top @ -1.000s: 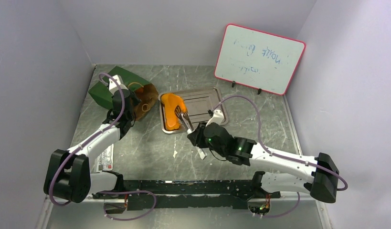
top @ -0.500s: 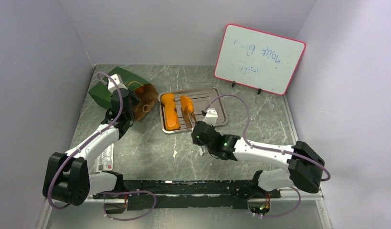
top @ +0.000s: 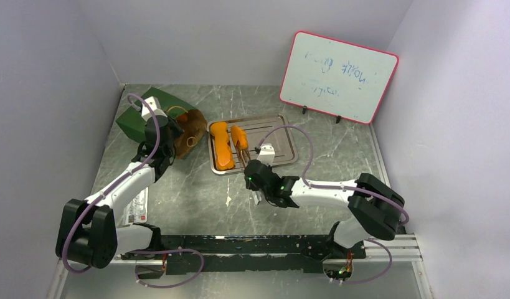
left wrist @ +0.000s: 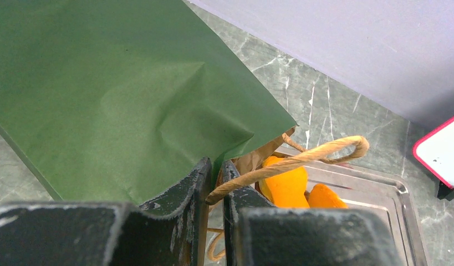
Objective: Take the fake bread out of the paper bag
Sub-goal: Place the fake bread in the container.
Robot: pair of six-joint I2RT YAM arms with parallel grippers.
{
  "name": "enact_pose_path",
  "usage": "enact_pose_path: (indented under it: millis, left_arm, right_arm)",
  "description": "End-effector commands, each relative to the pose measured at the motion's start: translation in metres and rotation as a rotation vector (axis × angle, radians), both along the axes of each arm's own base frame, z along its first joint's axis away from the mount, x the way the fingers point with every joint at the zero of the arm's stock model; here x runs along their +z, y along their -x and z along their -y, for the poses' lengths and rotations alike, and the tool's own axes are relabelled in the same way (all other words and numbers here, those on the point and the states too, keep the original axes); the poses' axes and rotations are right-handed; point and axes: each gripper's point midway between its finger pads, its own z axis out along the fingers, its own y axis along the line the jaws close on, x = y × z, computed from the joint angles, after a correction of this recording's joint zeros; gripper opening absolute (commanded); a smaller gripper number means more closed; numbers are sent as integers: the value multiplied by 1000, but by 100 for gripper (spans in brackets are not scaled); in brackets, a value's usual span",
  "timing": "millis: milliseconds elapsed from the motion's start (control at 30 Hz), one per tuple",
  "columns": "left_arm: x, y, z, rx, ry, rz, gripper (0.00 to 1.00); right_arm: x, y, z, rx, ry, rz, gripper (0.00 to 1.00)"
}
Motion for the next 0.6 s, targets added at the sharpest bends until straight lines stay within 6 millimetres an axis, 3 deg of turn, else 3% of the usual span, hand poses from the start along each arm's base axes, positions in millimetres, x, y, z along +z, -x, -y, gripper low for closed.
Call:
enact_pose_path:
  millis: [0,200,567]
  left_arm:
    - [24,-6,3,-12,34,60,7]
    - [23,-5,3,-12,33,61,7]
    - [25,-5,4,-17,38,65,7]
  right_arm:
    - [7,-6,-13,6,-50,20,8]
    - [3,2,-8,-2,-81,-13,31]
    - [-2,10,2,-36,-88,-52,46]
